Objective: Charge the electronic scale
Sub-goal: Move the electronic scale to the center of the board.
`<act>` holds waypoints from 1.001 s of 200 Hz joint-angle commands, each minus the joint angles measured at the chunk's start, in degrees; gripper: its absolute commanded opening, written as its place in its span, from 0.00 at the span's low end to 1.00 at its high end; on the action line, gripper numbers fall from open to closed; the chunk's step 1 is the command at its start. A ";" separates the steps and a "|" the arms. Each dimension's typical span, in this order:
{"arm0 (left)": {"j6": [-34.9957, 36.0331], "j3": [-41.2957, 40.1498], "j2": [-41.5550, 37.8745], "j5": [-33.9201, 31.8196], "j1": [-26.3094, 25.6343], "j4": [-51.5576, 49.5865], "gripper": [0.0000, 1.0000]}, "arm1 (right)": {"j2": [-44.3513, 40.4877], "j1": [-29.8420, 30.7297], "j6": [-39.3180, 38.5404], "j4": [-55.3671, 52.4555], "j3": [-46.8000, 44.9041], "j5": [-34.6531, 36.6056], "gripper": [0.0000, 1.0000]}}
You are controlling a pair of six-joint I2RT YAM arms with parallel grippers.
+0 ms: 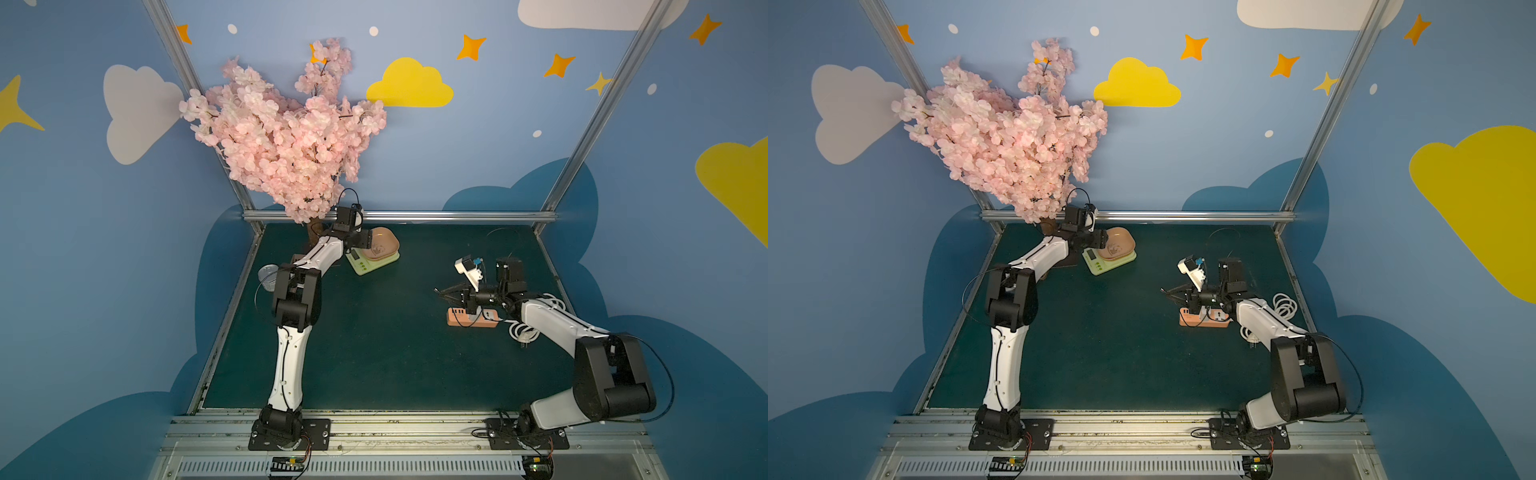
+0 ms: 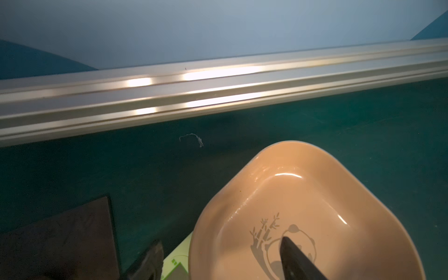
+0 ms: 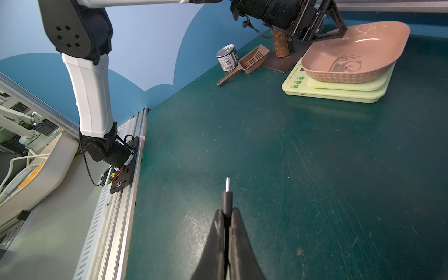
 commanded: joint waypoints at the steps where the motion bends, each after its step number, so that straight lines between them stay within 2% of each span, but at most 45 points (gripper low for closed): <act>1: 3.30 5.60 3.00 1.65 0.30 -6.56 0.76 | 0.88 -0.08 -0.62 -0.94 1.36 -0.18 0.00; 20: 4.12 9.29 5.41 1.96 0.32 -7.70 0.75 | 0.97 -0.09 -0.65 -1.10 1.47 -0.27 0.00; 44: 5.68 13.57 8.29 2.25 0.30 -9.12 0.70 | 1.06 -0.08 -0.68 -1.09 1.54 -0.38 0.00; 73: 7.09 17.73 11.06 2.79 0.33 -11.11 0.49 | 1.20 -0.09 -0.67 -1.12 1.56 -0.53 0.00; 99: 6.80 19.18 11.24 2.26 0.21 -12.93 0.25 | 1.40 -0.14 -0.70 -1.27 1.80 -0.58 0.00; 115: 5.30 18.64 10.08 0.27 -0.18 -13.91 0.17 | 1.65 -0.15 -0.62 -1.34 1.93 -0.66 0.00; 148: -0.87 10.52 3.71 -3.98 -1.56 -13.33 0.11 | 1.96 -0.08 -0.26 -1.46 2.33 -0.57 0.00; 200: -15.62 -13.66 -10.71 -9.95 -4.91 -8.38 0.09 | 2.29 -0.08 0.85 -1.99 2.83 0.87 0.00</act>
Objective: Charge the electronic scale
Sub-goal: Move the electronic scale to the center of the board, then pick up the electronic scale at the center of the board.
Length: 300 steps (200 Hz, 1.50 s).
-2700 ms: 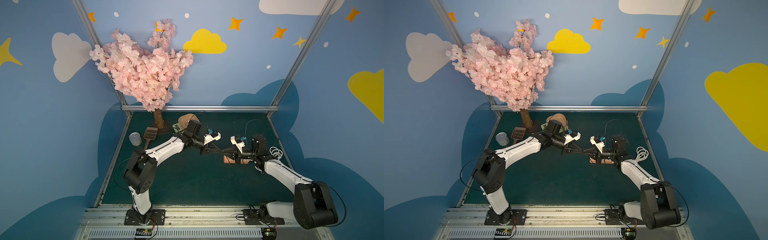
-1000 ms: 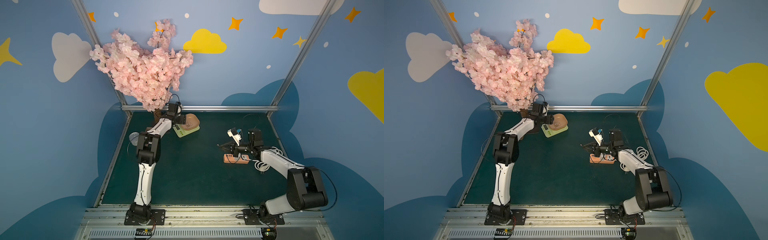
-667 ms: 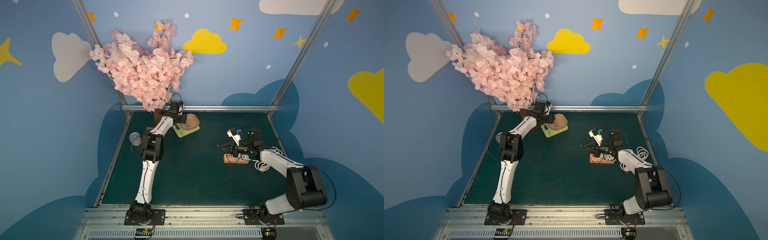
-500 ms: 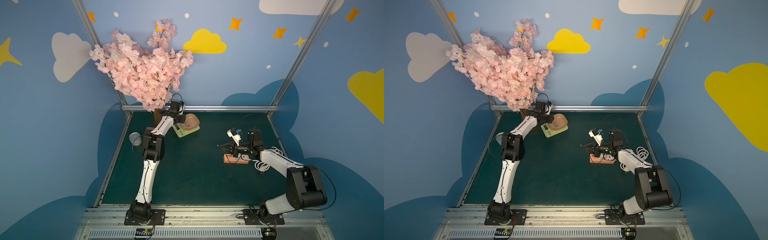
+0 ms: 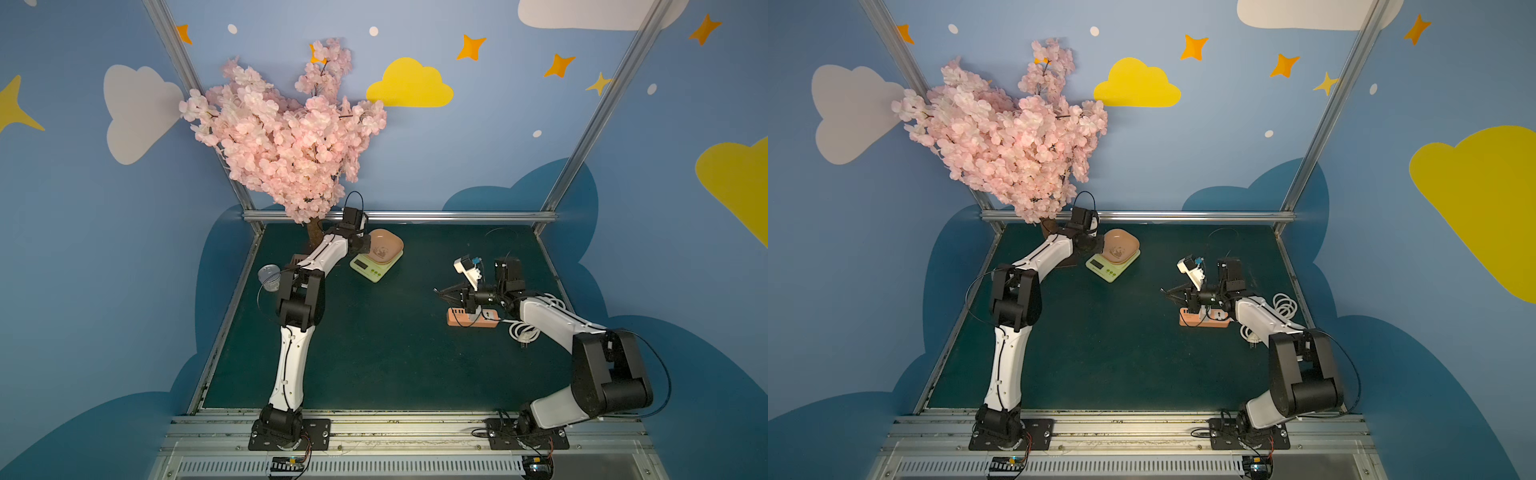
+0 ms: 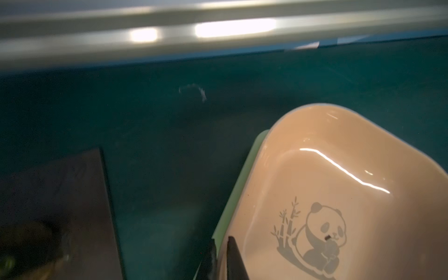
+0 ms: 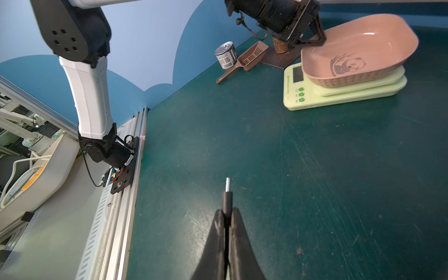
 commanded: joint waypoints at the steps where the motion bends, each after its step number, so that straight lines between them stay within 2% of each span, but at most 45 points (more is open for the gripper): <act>1: -8.87 -8.40 -6.01 -3.93 -1.99 0.75 0.09 | 0.91 -0.08 0.66 -1.38 1.90 0.59 0.00; 48: -20.09 -25.42 -16.84 -2.37 -4.99 0.60 0.09 | 3.46 0.16 1.17 -2.13 3.40 -1.37 0.00; 76: -23.66 -32.83 -22.05 -1.65 -6.06 -0.35 0.03 | 4.42 0.70 0.73 -3.60 4.35 -1.39 0.00; 90: -24.24 -35.66 -24.34 -0.95 -6.24 -0.67 0.08 | 4.62 0.97 0.32 -4.70 4.80 -1.09 0.00; 102: -23.51 -36.94 -25.76 -0.17 -6.38 -0.65 0.18 | 4.49 1.15 -0.05 -5.07 4.73 -0.78 0.00; 115: -20.83 -36.32 -26.03 0.17 -6.27 -1.55 0.33 | 4.39 1.26 -0.20 -5.29 4.61 -0.57 0.00; 124: -18.48 -34.87 -25.50 -0.15 -6.05 -2.79 0.38 | 4.34 1.42 -0.45 -5.59 4.64 -0.60 0.00; 140: -13.72 -30.65 -23.23 -0.09 -5.20 -6.13 0.42 | 4.17 1.57 -0.78 -6.01 4.71 -0.54 0.00; 163: -7.06 -26.07 -20.14 4.14 -3.88 -7.29 0.45 | 4.22 1.66 -1.49 -6.91 4.84 -0.68 0.00; 197: -4.02 -19.92 -15.12 10.98 -1.55 -9.30 0.43 | 4.77 1.86 -2.44 -8.80 5.84 -0.58 0.00; 257: -2.74 -17.89 -12.24 13.12 -0.91 -9.11 0.39 | 5.87 1.86 -2.91 -10.45 7.01 -0.33 0.00; 281: -2.90 -18.47 -11.91 13.55 -0.88 -8.35 0.32 | 6.19 1.85 -2.92 -10.57 7.10 -0.39 0.00; 300: -3.00 -19.05 -12.13 14.81 -0.87 -7.47 0.19 | 6.40 1.86 -2.98 -11.04 7.28 -0.58 0.00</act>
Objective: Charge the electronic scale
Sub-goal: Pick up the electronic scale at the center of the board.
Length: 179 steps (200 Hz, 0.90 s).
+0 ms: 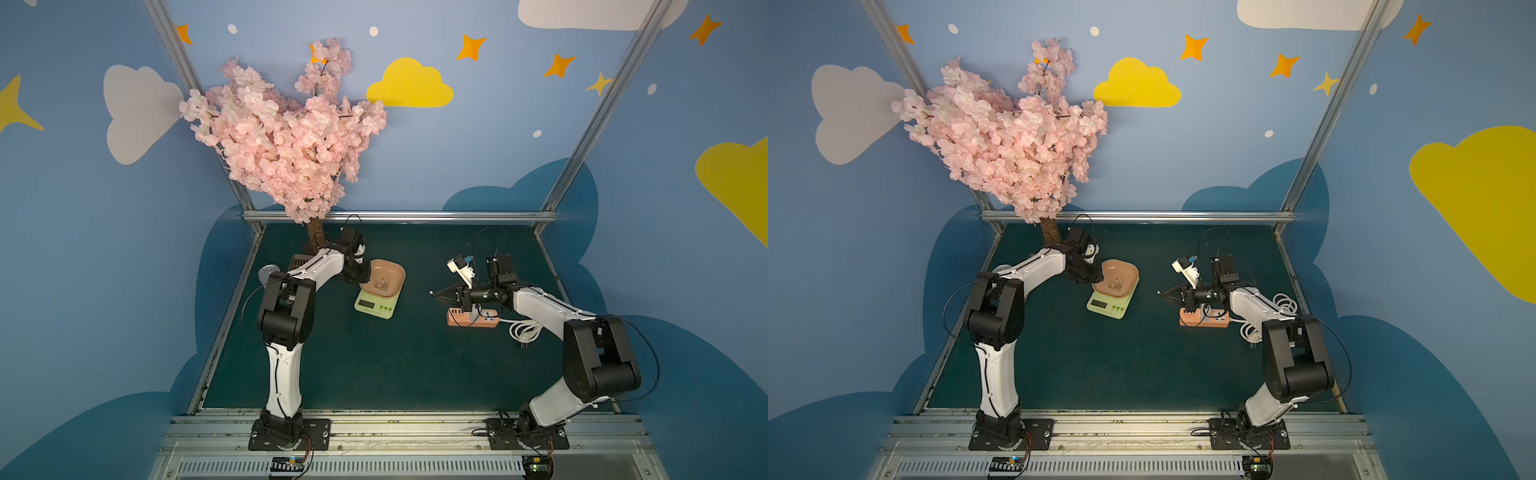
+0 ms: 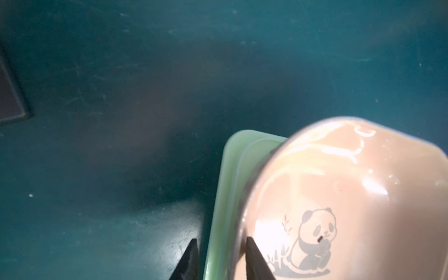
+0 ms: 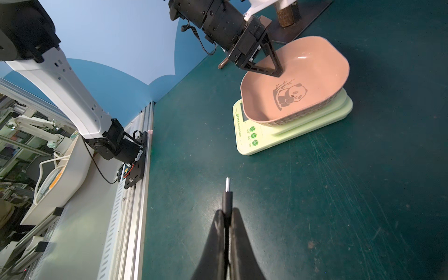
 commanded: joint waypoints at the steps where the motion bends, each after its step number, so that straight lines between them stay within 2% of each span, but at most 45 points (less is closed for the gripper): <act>1: 0.44 0.32 0.41 2.01 0.09 0.28 0.19 | 0.94 0.24 -0.96 -1.63 1.59 -0.33 0.00; 53: -5.24 -5.10 -4.80 7.14 0.08 6.70 0.03 | 1.18 0.13 1.71 -1.89 2.48 0.45 0.00; 116: -14.70 -14.49 -13.44 16.80 0.07 20.44 0.03 | 0.96 0.15 6.19 -4.35 3.75 -1.07 0.00; 140: -14.45 -16.30 -16.05 20.12 0.17 24.07 0.03 | 1.21 0.24 7.18 -7.52 4.60 -2.40 0.00; 179: -14.01 -17.06 -18.50 21.00 0.31 25.99 0.03 | 2.78 1.00 6.73 -13.55 6.28 -4.92 0.00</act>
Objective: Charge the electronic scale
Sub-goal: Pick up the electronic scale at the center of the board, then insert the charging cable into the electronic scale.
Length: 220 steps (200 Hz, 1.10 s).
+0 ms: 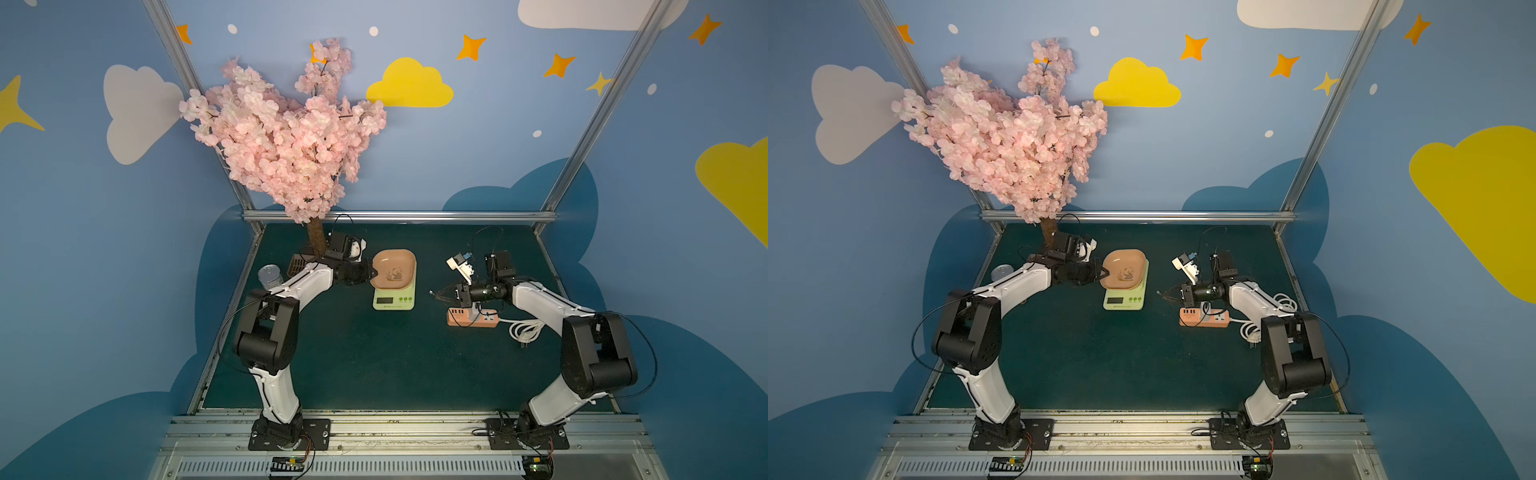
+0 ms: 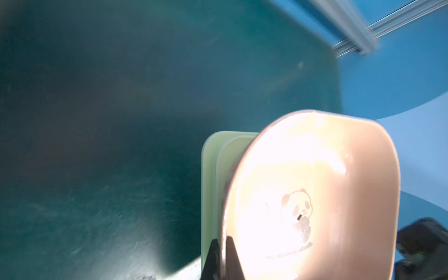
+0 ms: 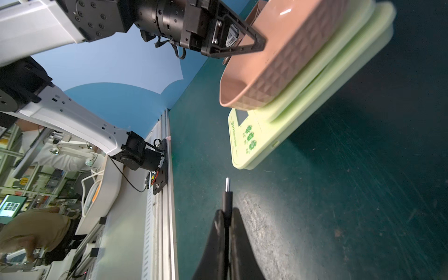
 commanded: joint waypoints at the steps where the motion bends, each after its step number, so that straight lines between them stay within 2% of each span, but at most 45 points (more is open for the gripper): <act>1: -0.83 -0.31 -3.07 4.48 0.15 5.67 0.03 | 0.73 0.93 0.17 -5.08 1.59 -2.71 0.00; 56: 2.81 -5.07 -7.07 9.37 0.15 13.92 0.03 | 0.77 2.11 -1.70 -10.44 3.03 -3.61 0.00; 123: 6.06 -6.44 -9.51 12.89 0.13 15.46 0.03 | 1.23 3.32 -3.14 -12.05 3.86 -2.14 0.00; 220: 5.92 -7.57 -10.63 16.07 -0.07 17.19 0.03 | -2.76 4.09 -2.32 -9.47 2.40 -1.27 0.00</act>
